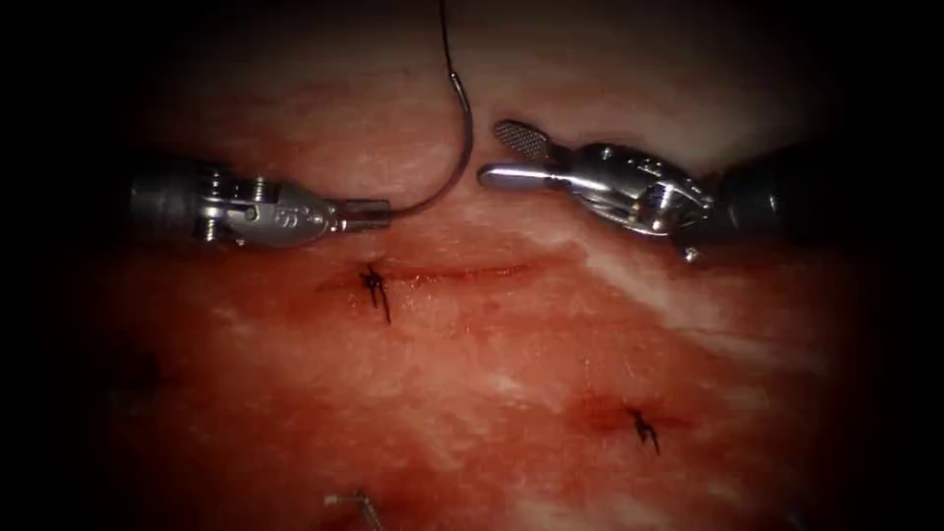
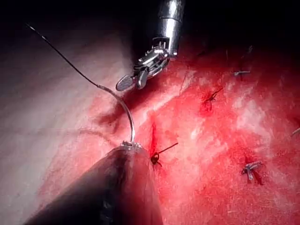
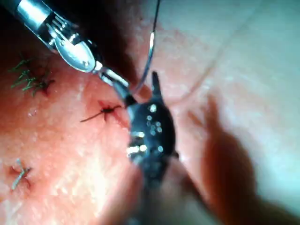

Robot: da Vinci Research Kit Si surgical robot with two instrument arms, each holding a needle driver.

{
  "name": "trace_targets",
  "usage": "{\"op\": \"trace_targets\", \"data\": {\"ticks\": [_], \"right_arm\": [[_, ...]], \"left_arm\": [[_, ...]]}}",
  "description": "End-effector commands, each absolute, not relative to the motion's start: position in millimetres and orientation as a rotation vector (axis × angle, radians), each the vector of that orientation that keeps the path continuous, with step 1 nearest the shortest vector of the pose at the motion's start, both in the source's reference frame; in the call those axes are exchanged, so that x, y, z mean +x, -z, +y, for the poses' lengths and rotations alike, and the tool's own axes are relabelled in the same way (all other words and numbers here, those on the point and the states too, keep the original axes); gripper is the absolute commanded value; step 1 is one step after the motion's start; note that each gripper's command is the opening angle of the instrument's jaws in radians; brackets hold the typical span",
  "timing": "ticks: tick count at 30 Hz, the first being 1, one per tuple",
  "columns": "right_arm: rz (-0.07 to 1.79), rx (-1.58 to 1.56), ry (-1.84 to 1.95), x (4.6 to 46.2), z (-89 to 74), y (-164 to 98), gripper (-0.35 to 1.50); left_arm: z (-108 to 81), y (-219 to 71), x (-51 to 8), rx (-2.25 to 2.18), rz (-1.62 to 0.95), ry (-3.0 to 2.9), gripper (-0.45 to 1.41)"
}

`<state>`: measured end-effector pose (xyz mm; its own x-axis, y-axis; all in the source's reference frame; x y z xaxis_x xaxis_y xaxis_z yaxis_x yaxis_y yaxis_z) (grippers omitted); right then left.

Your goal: Wound Closure

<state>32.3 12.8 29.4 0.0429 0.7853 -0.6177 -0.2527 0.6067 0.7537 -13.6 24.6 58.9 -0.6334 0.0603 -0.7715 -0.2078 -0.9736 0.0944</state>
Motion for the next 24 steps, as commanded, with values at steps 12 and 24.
{"op": "trace_targets", "data": {"ticks": [12,24], "right_arm": [[1.284,0.503,-0.865,35.5,13.3,-30.4,1.06],[1.251,0.469,-0.819,35.7,13.4,-30.5,-0.35]], "left_arm": [[24.1,-58.6,-14.4,-1.265,0.305,-2.722,-0.45],[24.0,-57.8,-14.5,-1.274,0.303,-2.72,-0.45]]}}
